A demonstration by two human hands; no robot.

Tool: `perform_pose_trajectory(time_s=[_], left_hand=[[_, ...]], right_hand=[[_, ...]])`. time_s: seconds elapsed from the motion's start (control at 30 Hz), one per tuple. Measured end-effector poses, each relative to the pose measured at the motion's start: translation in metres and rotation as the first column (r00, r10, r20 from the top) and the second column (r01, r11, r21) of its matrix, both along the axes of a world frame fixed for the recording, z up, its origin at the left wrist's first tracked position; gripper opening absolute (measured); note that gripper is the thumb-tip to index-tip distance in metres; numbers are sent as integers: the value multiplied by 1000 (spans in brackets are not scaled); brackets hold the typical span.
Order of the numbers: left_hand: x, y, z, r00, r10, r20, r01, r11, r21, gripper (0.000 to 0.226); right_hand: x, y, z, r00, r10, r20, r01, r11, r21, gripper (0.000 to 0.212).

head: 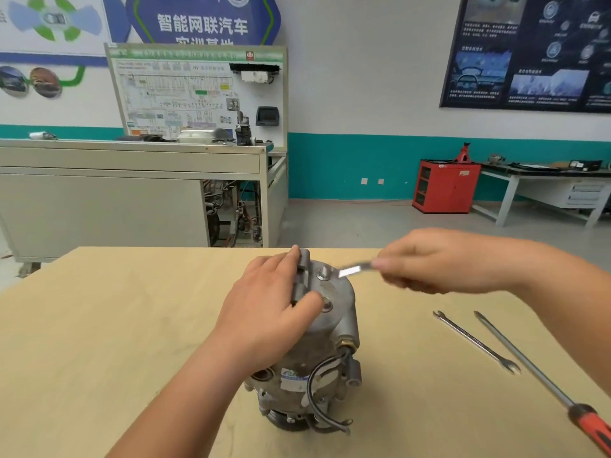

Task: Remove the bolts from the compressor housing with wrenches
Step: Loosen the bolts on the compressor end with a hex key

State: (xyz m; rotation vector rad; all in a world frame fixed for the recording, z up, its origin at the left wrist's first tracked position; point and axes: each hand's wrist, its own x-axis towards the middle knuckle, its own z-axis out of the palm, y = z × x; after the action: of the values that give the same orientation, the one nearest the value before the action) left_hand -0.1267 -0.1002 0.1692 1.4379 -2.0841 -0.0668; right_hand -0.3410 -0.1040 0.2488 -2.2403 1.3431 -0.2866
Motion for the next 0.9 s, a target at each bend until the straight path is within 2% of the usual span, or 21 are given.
perform_pose_trajectory(time_s=[0.07, 0.1, 0.13, 0.23, 0.33, 0.43, 0.6, 0.7, 0.9], left_hand=[[1, 0, -1, 999, 17, 30, -17, 1000, 2, 116], [1, 0, -1, 999, 15, 45, -15, 1000, 2, 120], [1, -1, -1, 998, 9, 59, -9, 1000, 6, 123], [2, -3, -2, 998, -13, 67, 12, 1000, 8, 127], [2, -1, -3, 998, -25, 54, 26, 999, -28, 126], [2, -1, -4, 999, -34, 25, 35, 998, -56, 127], [4, 0, -3, 999, -49, -4, 49, 998, -27, 128], [4, 1, -4, 999, -50, -22, 49, 998, -31, 125], [3, 1, -6, 994, -70, -88, 68, 997, -29, 112]], right_hand=[[-7, 7, 4, 929, -78, 361, -11, 971, 238, 36], [-10, 11, 2, 881, -99, 462, -46, 955, 293, 30], [-11, 15, -2, 863, -96, 496, -72, 949, 307, 27], [4, 32, -17, 877, -70, 475, -147, 902, 406, 28], [23, 47, -29, 838, -175, 516, -187, 797, 575, 26], [33, 55, -35, 778, -278, 563, -213, 727, 653, 21], [42, 57, -36, 725, -346, 595, -182, 737, 651, 27], [46, 56, -35, 694, -377, 613, -155, 754, 638, 20], [50, 57, -34, 734, -370, 569, -157, 723, 673, 19]])
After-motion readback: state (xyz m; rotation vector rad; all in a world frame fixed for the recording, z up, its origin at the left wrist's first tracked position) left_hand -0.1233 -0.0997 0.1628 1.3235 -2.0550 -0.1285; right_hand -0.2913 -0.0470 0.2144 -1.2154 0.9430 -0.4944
